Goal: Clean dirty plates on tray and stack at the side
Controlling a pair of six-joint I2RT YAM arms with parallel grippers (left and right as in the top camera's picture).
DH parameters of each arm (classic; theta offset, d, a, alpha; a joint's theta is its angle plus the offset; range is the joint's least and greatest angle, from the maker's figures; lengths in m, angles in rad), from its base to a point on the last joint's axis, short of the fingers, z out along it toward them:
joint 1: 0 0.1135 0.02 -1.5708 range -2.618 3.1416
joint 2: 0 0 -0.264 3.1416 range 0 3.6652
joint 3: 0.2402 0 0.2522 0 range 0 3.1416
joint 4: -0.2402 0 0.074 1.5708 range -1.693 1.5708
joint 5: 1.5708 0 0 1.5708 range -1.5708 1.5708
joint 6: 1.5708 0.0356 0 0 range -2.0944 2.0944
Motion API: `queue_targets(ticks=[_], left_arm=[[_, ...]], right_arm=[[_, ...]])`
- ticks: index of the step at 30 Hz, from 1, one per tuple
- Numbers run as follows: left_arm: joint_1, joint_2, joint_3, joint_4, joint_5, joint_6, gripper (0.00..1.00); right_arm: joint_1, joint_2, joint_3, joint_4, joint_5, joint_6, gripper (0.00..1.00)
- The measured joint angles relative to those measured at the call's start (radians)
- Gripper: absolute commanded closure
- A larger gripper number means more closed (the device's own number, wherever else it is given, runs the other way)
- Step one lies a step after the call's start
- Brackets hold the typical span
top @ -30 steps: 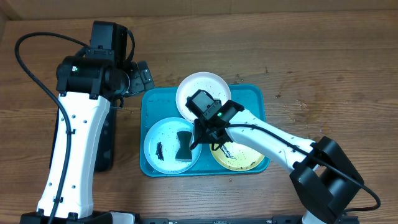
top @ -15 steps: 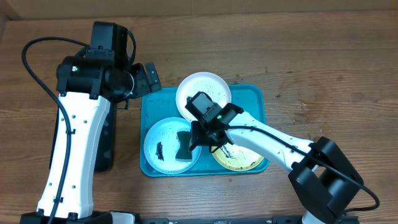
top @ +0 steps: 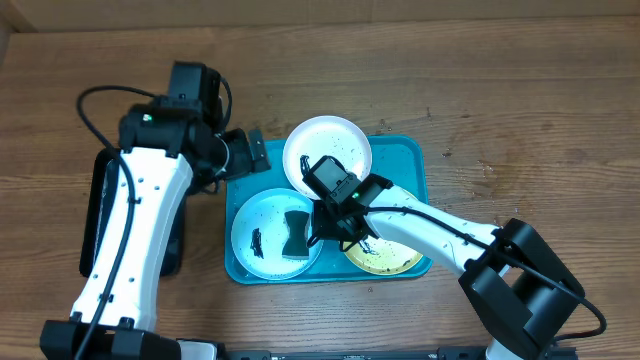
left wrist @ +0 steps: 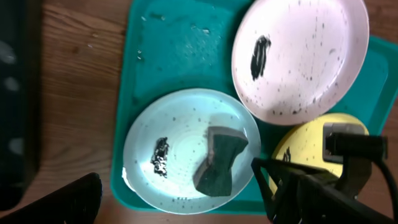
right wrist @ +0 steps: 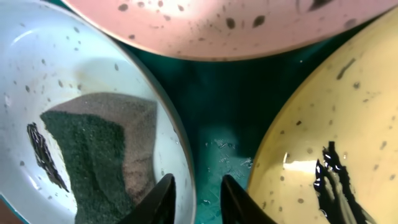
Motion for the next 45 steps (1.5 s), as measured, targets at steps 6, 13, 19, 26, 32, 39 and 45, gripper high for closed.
queue_targets(ticks=[6,13,19,26,32,39,45], left_arm=[[0.0,0.003,-0.116,0.038,0.061,0.034,0.01],[0.0,0.007,-0.135,0.045,0.069,0.058,0.08],[0.0,0.021,-0.151,0.039,0.083,0.093,0.13],[0.0,0.027,-0.222,0.05,0.109,0.112,0.28],[-0.002,0.027,-0.321,0.119,0.192,0.16,0.4],[-0.016,0.027,-0.422,0.239,0.249,0.186,0.31],[-0.04,0.029,-0.46,0.377,0.254,0.187,0.32]], right_arm=[[0.0,0.0,-0.029,0.032,-0.003,0.019,0.79],[0.001,0.0,-0.045,0.039,-0.01,0.031,0.86],[0.001,0.0,-0.046,0.041,-0.01,0.039,0.89],[0.002,0.0,-0.05,0.052,-0.018,0.046,0.96],[0.004,0.0,-0.051,0.063,-0.018,0.048,0.96],[0.004,0.0,-0.052,0.064,-0.018,0.048,0.96],[0.004,0.0,-0.052,0.066,-0.018,0.048,0.96]])
